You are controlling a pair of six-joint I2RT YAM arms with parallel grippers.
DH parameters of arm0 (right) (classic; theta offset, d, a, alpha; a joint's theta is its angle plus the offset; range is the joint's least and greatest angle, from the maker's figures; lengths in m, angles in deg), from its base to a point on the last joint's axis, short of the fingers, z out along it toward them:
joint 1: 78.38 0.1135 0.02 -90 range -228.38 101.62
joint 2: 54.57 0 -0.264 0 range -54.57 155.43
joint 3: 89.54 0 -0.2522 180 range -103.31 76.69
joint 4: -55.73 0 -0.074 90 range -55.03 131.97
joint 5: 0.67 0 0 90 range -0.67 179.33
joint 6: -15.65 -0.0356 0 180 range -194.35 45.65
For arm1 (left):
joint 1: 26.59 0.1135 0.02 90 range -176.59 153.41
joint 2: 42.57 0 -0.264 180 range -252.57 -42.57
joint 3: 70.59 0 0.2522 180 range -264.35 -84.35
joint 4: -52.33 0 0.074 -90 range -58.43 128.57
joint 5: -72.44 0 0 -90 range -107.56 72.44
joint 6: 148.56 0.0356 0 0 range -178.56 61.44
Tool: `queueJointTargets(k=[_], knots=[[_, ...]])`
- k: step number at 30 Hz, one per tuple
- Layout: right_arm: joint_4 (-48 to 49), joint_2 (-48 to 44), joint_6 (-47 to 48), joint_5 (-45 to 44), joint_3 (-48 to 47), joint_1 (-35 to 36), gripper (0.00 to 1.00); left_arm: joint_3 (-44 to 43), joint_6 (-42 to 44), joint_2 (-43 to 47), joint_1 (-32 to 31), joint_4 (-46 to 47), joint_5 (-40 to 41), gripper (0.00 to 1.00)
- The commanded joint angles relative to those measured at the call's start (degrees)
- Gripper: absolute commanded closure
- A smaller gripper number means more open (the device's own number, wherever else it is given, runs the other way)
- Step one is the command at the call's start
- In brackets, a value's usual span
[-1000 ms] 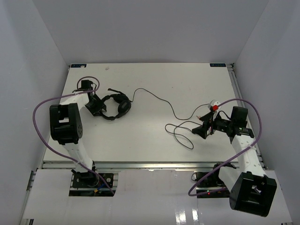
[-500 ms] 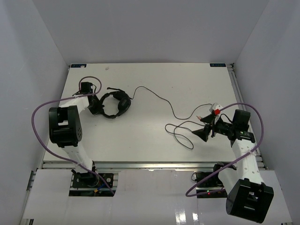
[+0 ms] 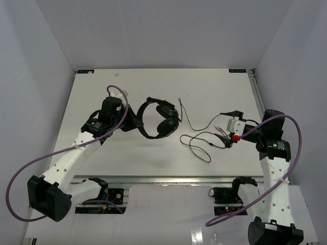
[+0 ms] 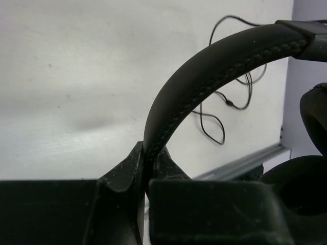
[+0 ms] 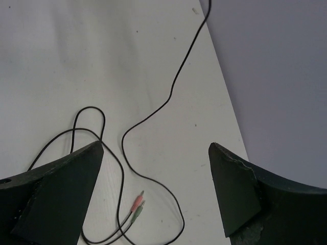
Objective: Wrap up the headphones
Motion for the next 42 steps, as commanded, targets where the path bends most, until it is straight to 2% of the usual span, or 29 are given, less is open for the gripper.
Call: queueJointTargets(k=[1,6,9,13,20,26,34,39,42], knots=[[18.08,2.09,-17.62,-0.42,-2.03,5.94,0.1,-0.2,-7.49,5.26,-5.09,-3.27,-2.45,1.0],[18.88,8.68,-25.47,-6.1,-5.64,18.7,0.1,-3.49,-8.98,7.91,-10.03,-6.43,-3.86,1.0],[25.37,11.55,-32.32,-10.47,-5.11,26.23,0.1,-4.29,-9.45,8.89,-11.85,-8.03,-4.33,1.0],[32.14,17.27,-39.52,-9.96,-6.22,30.5,0.1,-4.88,-10.36,11.58,-12.59,-9.47,-5.59,1.0],[47.07,25.6,-52.26,-4.74,-4.02,32.8,0.08,-9.93,-11.06,14.21,-12.73,-12.86,-7.44,1.0],[48.18,30.34,-52.06,-5.98,-4.15,36.69,0.01,-14.0,-11.33,14.27,-12.82,-13.98,-11.62,1.0],[48.55,32.0,-53.53,-3.13,-1.81,36.78,0.39,-22.06,-12.82,15.57,-12.82,-18.09,-7.44,1.0],[47.59,27.85,-54.56,-0.56,1.24,36.78,0.52,-26.89,-12.44,14.44,-12.73,-19.58,-5.14,1.0],[46.45,26.24,-54.76,-0.72,2.48,36.82,0.7,-27.51,-12.74,14.49,-12.77,-18.99,-4.07,1.0]])
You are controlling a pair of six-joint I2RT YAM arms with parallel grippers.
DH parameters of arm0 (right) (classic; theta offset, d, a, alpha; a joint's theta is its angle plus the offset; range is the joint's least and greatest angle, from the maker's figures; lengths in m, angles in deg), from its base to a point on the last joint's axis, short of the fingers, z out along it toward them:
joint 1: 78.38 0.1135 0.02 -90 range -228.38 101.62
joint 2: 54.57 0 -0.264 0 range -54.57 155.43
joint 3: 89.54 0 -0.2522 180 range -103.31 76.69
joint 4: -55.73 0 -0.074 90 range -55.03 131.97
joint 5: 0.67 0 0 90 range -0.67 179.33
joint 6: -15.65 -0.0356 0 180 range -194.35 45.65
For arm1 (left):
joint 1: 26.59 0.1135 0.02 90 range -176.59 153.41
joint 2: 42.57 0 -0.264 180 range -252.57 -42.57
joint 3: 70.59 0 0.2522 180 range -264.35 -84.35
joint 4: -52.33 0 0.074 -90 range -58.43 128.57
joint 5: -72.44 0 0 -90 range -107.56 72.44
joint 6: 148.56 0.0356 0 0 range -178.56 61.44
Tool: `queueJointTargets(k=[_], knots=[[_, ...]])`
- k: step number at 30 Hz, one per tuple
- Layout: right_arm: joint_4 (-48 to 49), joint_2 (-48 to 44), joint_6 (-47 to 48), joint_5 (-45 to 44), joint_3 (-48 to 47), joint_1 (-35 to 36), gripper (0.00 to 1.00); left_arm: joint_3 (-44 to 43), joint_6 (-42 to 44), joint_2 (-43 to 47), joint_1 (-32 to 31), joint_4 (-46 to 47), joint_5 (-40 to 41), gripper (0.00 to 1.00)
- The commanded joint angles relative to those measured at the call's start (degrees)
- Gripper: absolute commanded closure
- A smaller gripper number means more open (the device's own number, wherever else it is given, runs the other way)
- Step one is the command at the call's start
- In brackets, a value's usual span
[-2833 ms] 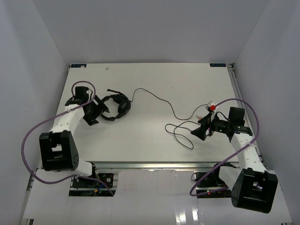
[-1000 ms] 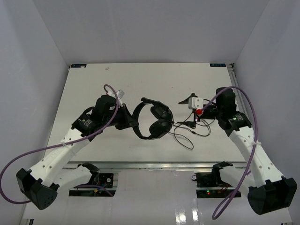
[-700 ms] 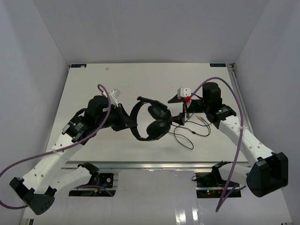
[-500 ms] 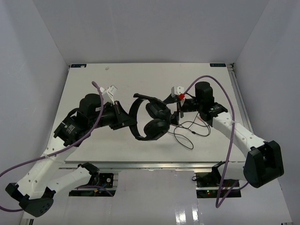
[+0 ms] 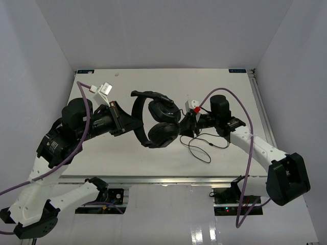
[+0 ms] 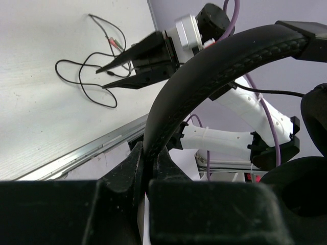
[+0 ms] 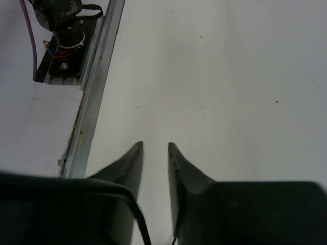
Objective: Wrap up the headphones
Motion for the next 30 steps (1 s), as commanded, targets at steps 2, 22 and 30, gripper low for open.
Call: queueJointTargets(k=[2,22,30], knots=[[-1.71,-4.79,-0.14,1.45,1.65,0.05,0.87,-2.4,-1.91,0.82,-0.17,1.17,2.37,1.0],[-38.56,-23.08,31.07,-43.83,-15.07,0.14,0.92,17.03,-0.3,1.69,-0.09,13.61,15.04,1.0],[-31.46,-21.87,38.66,-53.32,-27.0,0.35,0.92,19.79,14.82,-10.9,-0.21,9.68,8.5,1.0]])
